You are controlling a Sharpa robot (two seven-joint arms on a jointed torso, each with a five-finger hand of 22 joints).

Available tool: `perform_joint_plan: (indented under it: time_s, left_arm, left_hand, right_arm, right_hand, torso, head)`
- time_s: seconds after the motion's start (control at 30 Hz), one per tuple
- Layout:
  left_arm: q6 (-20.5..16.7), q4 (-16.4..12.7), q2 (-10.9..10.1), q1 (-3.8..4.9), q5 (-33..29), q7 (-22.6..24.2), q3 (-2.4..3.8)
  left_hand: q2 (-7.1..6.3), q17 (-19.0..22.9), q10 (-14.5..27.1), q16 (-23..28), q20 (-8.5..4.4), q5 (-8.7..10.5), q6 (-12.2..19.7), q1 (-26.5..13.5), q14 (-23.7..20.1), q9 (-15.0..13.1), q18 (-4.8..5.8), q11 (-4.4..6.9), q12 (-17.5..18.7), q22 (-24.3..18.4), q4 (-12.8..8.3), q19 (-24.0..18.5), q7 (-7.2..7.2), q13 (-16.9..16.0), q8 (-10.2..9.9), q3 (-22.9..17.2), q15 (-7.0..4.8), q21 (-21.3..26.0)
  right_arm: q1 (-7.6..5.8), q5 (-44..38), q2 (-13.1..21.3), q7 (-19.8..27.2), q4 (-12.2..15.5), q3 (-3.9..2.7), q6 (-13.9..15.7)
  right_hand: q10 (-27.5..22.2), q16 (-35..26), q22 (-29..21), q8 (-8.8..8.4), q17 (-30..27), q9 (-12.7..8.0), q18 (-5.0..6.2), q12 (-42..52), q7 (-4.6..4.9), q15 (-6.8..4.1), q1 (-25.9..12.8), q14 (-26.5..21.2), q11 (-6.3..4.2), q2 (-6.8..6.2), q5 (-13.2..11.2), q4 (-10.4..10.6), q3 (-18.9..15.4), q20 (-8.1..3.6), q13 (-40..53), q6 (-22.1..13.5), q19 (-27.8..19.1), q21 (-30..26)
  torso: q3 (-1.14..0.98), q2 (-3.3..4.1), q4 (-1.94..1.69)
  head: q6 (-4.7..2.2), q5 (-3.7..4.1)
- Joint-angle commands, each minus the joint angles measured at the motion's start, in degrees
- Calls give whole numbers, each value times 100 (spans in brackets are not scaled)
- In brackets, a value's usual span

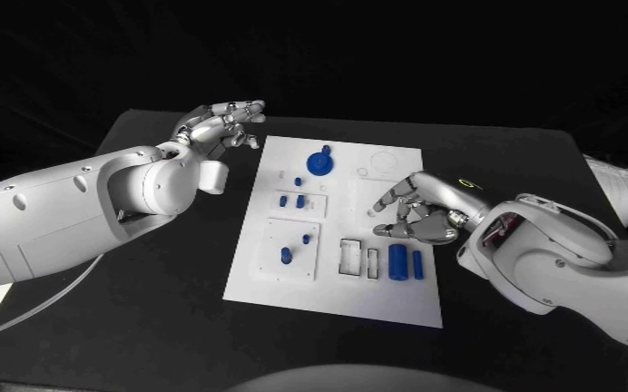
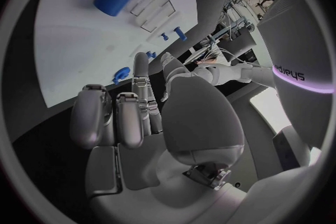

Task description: Assemble the parts on the task board

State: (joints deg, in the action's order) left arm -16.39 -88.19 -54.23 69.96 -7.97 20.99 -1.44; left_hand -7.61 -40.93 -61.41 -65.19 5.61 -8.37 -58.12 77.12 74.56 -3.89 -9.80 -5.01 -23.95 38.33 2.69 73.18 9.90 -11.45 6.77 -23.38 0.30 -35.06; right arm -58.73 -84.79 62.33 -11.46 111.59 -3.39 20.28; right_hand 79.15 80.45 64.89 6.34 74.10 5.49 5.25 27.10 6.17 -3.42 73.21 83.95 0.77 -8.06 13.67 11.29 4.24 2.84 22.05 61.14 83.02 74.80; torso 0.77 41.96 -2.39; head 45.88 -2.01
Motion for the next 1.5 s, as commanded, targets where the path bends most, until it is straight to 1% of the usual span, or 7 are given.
perform_joint_plan:
  time_s: [0.03,0.17,0.2,0.37,0.57,1.07,1.5]
  left_arm:
    - [127,-2,11,2,24,18,-12]
    - [138,17,18,2,24,14,-31]
    - [141,22,20,1,24,14,-35]
    - [153,33,38,0,24,14,-46]
    - [160,21,45,-4,24,12,-53]
    - [164,24,21,-9,24,2,-59]
    - [178,26,19,-11,24,-10,-60]
  left_hand:
    - [5,10,38,9,21,4,-2,16,-38,-7,-59,-1,-34,-7,-8,25,-22,-9,54,20,-8,39]
    - [3,11,40,9,21,5,-6,15,-39,-8,-60,1,-39,-7,-9,25,-24,-10,58,22,-9,40]
    - [3,11,40,9,21,5,-6,15,-39,-8,-60,1,-39,-7,-9,25,-24,-10,58,22,-9,40]
    - [2,17,41,12,21,5,-6,14,-41,-8,-60,1,-41,-7,-9,25,-24,-11,59,23,-9,40]
    - [2,17,41,12,21,5,-6,14,-41,-8,-60,1,-41,-7,-9,25,-24,-11,59,23,-9,40]
    - [6,17,44,10,20,4,-12,19,-43,-9,-61,5,-51,-8,-13,25,-28,-13,68,22,-11,42]
    - [6,17,44,10,20,4,-12,19,-43,-9,-61,5,-51,-8,-13,25,-28,-13,68,22,-11,42]
  right_arm:
    - [22,716,251,-518,120,26,-134]
    - [59,624,528,-836,267,77,-205]
    - [77,580,575,-929,301,88,-232]
    - [154,421,640,-1305,372,133,-356]
    - [249,-7,578,-1663,421,155,-417]
    - [388,-697,174,-1860,328,160,-537]
    - [530,-989,-141,-1953,134,159,-688]
  right_hand:
    - [-124,73,128,150,73,123,-53,1630,-38,-10,-87,369,-40,91,71,148,-306,-74,1843,45,14,88]
    - [-13,193,258,328,243,313,-75,3108,-87,-29,-115,393,-46,235,96,307,-563,-90,3482,91,47,171]
    - [-25,237,288,404,299,434,-91,3499,-82,-69,-83,399,-79,266,120,360,-712,-81,3938,49,54,192]
    - [89,339,362,521,462,611,-94,4071,-117,-43,-298,419,-41,294,187,528,-996,-93,4603,-25,70,235]
    - [119,457,462,619,666,737,-113,4232,-120,-44,-366,450,-43,331,223,523,-1154,-93,4820,-97,100,297]
    - [161,535,582,730,795,871,-135,4376,-123,-42,-298,468,-45,384,336,511,-1246,-90,5018,-162,135,372]
    - [160,538,610,762,799,914,-141,4387,-121,-40,-253,466,-43,433,350,507,-1257,-88,5051,-191,139,388]
  torso:
    - [-13,-51,117]
    - [-16,-85,166]
    - [-16,-95,189]
    - [-10,-126,238]
    - [1,-129,231]
    - [16,-123,253]
    - [23,-128,241]
  head:
    - [0,77]
    - [-6,121]
    - [-4,135]
    - [15,201]
    - [98,333]
    - [174,338]
    - [194,331]
